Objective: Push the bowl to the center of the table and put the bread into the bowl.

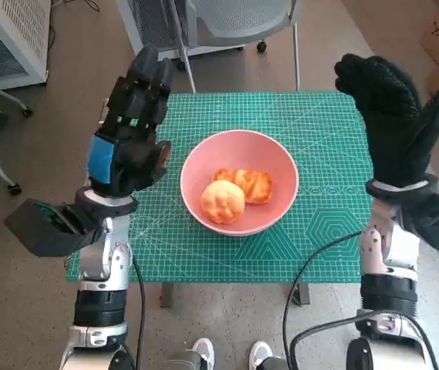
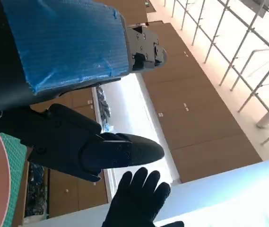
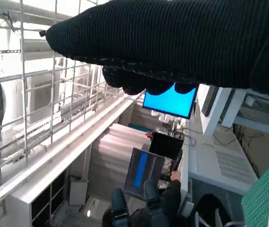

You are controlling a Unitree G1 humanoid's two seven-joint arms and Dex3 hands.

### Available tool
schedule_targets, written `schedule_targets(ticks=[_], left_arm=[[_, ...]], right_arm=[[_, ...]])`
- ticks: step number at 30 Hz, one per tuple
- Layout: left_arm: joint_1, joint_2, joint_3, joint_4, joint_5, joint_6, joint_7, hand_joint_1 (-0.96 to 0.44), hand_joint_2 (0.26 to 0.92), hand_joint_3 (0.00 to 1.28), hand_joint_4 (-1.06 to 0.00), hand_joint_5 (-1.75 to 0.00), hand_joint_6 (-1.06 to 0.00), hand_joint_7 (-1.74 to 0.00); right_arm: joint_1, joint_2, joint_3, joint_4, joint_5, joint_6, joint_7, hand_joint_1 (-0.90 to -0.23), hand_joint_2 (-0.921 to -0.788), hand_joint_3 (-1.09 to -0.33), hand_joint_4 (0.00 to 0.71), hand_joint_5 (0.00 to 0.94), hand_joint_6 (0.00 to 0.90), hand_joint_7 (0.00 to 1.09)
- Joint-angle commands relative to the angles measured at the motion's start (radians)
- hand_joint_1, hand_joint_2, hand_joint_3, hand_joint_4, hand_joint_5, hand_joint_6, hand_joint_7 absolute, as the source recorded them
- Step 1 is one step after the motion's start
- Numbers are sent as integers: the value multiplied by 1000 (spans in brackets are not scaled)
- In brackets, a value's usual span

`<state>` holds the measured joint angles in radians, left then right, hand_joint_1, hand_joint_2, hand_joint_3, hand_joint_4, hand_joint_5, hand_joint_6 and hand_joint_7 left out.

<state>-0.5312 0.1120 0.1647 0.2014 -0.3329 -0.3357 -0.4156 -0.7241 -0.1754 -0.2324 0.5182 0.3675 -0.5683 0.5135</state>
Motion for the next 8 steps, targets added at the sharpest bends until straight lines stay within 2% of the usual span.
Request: schedule_targets(ticks=[1, 8], left_arm=[[-2, 10, 3, -19, 1, -4, 8, -677, 921, 402, 1, 1, -1, -397], [-16, 13, 2, -18, 1, -4, 13, -664, 921, 402, 1, 1, 1, -414]], right_arm=[[4, 0, 6, 4, -6, 13, -3, -664, -921, -727, 254, 0, 390, 15], [0, -10, 11, -6, -14, 17, -3, -661, -921, -724, 244, 0, 380, 9]])
